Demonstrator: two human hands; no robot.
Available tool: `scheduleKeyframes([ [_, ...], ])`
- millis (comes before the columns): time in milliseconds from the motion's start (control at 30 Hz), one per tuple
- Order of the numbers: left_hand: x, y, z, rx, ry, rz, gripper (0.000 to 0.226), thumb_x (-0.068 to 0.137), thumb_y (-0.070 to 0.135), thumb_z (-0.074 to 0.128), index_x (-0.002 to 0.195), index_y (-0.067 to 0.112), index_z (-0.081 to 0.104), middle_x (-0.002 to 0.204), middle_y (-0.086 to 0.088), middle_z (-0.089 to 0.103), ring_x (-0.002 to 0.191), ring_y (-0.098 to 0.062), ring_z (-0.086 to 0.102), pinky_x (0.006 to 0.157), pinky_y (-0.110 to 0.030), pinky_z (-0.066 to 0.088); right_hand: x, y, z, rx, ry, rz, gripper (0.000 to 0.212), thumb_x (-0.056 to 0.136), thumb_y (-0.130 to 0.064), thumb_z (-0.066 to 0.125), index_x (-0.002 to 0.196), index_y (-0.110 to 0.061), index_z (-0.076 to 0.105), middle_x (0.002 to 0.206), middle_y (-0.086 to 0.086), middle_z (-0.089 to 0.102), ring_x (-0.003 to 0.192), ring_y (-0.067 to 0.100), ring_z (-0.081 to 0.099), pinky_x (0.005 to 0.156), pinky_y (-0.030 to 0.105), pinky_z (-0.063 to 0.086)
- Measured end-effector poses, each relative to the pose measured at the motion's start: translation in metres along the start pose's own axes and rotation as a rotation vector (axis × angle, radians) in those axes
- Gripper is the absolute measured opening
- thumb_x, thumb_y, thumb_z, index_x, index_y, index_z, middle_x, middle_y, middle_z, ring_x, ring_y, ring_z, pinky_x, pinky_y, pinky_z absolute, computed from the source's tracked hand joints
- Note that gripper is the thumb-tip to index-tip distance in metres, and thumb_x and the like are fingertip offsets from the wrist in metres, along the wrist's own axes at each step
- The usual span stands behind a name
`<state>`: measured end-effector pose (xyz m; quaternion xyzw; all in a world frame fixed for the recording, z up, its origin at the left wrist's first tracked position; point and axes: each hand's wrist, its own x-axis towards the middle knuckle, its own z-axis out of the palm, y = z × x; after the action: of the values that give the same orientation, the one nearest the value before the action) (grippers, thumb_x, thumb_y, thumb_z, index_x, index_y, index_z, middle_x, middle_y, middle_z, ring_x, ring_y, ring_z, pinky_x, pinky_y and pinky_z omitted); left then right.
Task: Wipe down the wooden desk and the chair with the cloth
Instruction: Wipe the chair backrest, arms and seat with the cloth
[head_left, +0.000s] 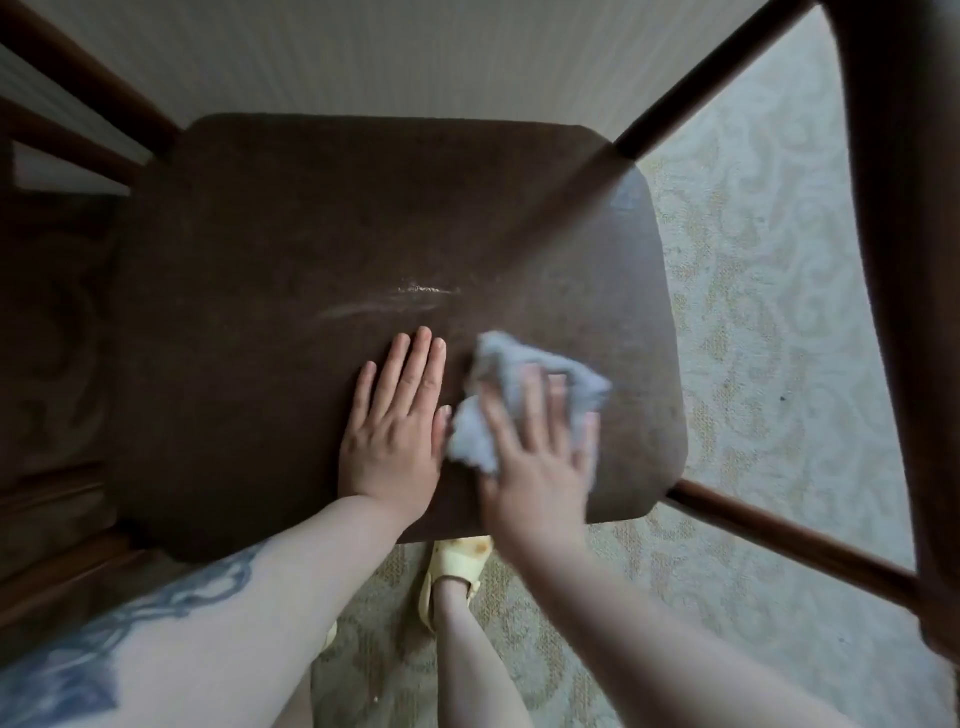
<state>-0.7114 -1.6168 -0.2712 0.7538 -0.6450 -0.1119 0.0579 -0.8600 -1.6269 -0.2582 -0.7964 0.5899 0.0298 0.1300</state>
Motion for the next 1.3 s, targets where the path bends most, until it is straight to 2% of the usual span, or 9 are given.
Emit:
scheduleKeyframes([
  [133, -0.023, -0.025, -0.008, 0.002, -0.023, -0.109, 0.062, 0.092, 0.031, 0.034, 0.15, 0.011, 0.03, 0.159, -0.005, 0.025, 0.147, -0.021, 0.017, 0.118, -0.042, 0.012, 0.058, 0.007, -0.012, -0.099, -0.091, -0.546, 0.062, 0.092, -0.047, 0.039, 0.152, -0.042, 0.023, 0.162, -0.005, 0.017, 0.15, 0.021, 0.012, 0.118, 0.052, 0.01],
  [300, -0.038, -0.048, -0.017, -0.017, -0.052, -0.158, 0.059, 0.098, 0.038, 0.029, 0.153, 0.018, 0.023, 0.16, -0.001, 0.018, 0.148, -0.02, 0.012, 0.119, -0.04, 0.007, 0.048, 0.009, -0.016, -0.041, -0.054, 0.159, 0.065, 0.097, -0.045, 0.039, 0.153, -0.043, 0.007, 0.164, -0.004, -0.004, 0.15, 0.02, -0.009, 0.119, 0.052, 0.002],
  [500, -0.04, -0.052, -0.016, -0.022, -0.065, -0.229, 0.075, 0.081, 0.019, 0.063, 0.149, 0.009, 0.033, 0.16, -0.007, 0.02, 0.148, -0.024, 0.014, 0.117, -0.043, 0.013, 0.042, -0.038, -0.01, -0.051, -0.209, -0.638, 0.069, 0.092, -0.041, 0.049, 0.153, -0.043, 0.015, 0.163, -0.006, 0.01, 0.15, 0.022, 0.004, 0.118, 0.054, 0.003],
  [700, -0.028, -0.066, -0.027, -0.027, -0.087, -0.366, 0.062, 0.097, 0.038, 0.026, 0.154, 0.019, 0.011, 0.162, 0.002, 0.007, 0.149, -0.018, 0.005, 0.119, -0.041, 0.007, 0.016, -0.032, -0.006, -0.044, -0.065, -0.075, 0.072, 0.088, -0.04, 0.039, 0.154, -0.038, 0.011, 0.164, 0.0, 0.002, 0.15, 0.025, -0.004, 0.117, 0.057, 0.003],
  [833, -0.027, -0.073, -0.033, -0.011, -0.115, -0.365, 0.065, 0.096, 0.022, 0.039, 0.154, 0.019, 0.009, 0.162, 0.001, 0.007, 0.149, -0.018, 0.004, 0.119, -0.041, 0.007, 0.001, -0.071, 0.003, 0.018, -0.261, -0.543, 0.068, 0.087, -0.041, 0.033, 0.153, -0.04, 0.017, 0.163, -0.003, 0.006, 0.15, 0.023, -0.005, 0.115, 0.057, -0.001],
  [933, -0.022, -0.081, -0.039, -0.052, -0.091, -0.417, 0.061, 0.099, 0.02, 0.042, 0.154, 0.018, 0.016, 0.162, 0.001, 0.01, 0.149, -0.017, 0.005, 0.119, -0.04, 0.007, 0.052, -0.067, -0.002, -0.067, -0.213, -0.69, 0.065, 0.09, -0.042, 0.041, 0.152, -0.041, 0.02, 0.163, -0.006, 0.012, 0.15, 0.02, 0.004, 0.118, 0.051, -0.004],
  [1067, -0.018, -0.095, -0.038, -0.011, -0.056, -0.344, 0.058, 0.101, 0.028, 0.033, 0.154, 0.018, 0.014, 0.162, -0.001, 0.01, 0.149, -0.019, 0.005, 0.119, -0.041, 0.007, 0.066, -0.036, -0.009, -0.044, -0.079, -0.071, 0.072, 0.091, -0.039, 0.045, 0.154, -0.041, 0.009, 0.163, -0.004, 0.0, 0.15, 0.02, -0.004, 0.119, 0.052, 0.0],
  [1133, -0.018, -0.098, -0.034, 0.003, -0.035, -0.358, 0.059, 0.098, 0.033, 0.027, 0.154, 0.016, 0.015, 0.161, -0.003, 0.014, 0.149, -0.021, 0.009, 0.119, -0.044, 0.011, 0.036, -0.05, -0.006, -0.059, -0.019, 0.052, 0.075, 0.088, -0.041, 0.042, 0.154, -0.039, 0.008, 0.164, 0.001, 0.002, 0.15, 0.024, -0.002, 0.118, 0.057, 0.007],
  [1300, -0.024, -0.101, -0.024, -0.033, 0.012, -0.431, 0.063, 0.092, 0.024, 0.029, 0.153, 0.014, 0.019, 0.161, -0.006, 0.017, 0.148, -0.023, 0.012, 0.118, -0.047, 0.013, 0.035, -0.087, 0.004, -0.08, -0.217, -0.732, 0.067, 0.091, -0.043, 0.037, 0.154, -0.037, 0.017, 0.163, -0.004, 0.007, 0.151, 0.021, 0.0, 0.117, 0.056, 0.006],
])
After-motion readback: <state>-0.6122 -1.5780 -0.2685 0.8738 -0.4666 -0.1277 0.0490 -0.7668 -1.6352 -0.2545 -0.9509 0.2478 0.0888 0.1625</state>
